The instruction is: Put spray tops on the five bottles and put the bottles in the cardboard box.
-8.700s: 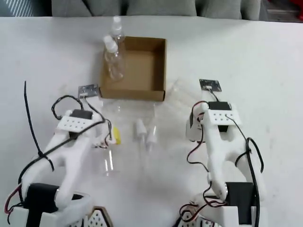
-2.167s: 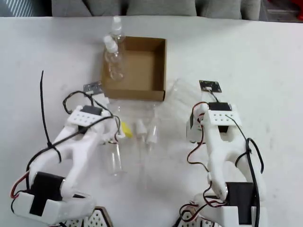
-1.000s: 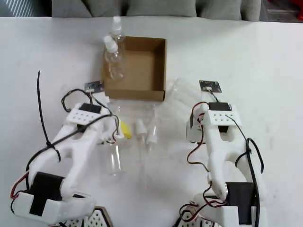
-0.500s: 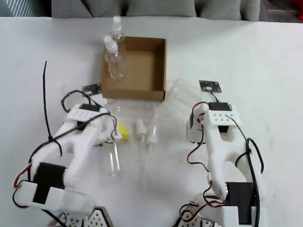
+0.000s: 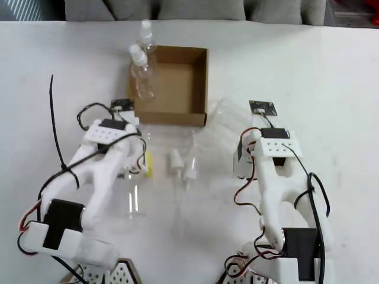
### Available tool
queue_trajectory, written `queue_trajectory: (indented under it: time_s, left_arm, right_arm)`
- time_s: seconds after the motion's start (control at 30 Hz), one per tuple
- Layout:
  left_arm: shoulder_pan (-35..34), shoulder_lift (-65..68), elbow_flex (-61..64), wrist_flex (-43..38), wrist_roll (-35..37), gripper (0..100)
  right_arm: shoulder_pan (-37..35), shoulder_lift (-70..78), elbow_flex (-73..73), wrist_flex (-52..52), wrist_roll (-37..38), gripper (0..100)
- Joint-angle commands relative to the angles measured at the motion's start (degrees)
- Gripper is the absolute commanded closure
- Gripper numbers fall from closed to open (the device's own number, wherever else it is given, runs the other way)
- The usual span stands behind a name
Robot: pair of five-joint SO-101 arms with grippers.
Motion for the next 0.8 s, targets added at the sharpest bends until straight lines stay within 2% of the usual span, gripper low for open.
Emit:
queue_trajectory:
  time_s: [0.0, 0.23, 0.5, 0.77]
  left_arm:
    - [-0.84, -0.4, -5.54, 2.2, -4.48, 98]
    - [-0.84, -2.59, -6.42, -0.26, -5.01, 98]
    - [-0.66, -22.9, 7.82, -12.66, -4.92, 98]
    - [-0.92, -38.55, 9.49, -12.57, -4.92, 98]
  right_arm:
    - [0.48, -0.13, -0.18, -0.57, 0.79, 98.1]
    - [0.4, -0.13, -0.18, -0.57, 0.79, 98.1]
    - [0.4, -0.13, -0.18, -0.57, 0.79, 98.1]
    - [0.4, -0.13, -0.18, -0.57, 0.79, 98.1]
